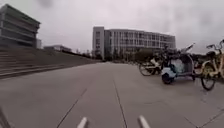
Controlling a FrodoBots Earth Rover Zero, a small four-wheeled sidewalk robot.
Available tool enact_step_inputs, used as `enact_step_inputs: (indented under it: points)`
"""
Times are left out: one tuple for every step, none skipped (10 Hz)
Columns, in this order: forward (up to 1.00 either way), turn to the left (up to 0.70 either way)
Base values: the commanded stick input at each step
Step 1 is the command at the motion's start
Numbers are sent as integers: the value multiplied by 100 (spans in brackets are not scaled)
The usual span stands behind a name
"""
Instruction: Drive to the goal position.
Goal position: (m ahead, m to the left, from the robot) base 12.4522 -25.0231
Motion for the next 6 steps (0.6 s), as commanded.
enact_step_inputs:
  points:
    - [100, 0]
    - [100, 0]
    - [100, 0]
    - [100, -15]
    - [100, -36]
    - [100, -5]
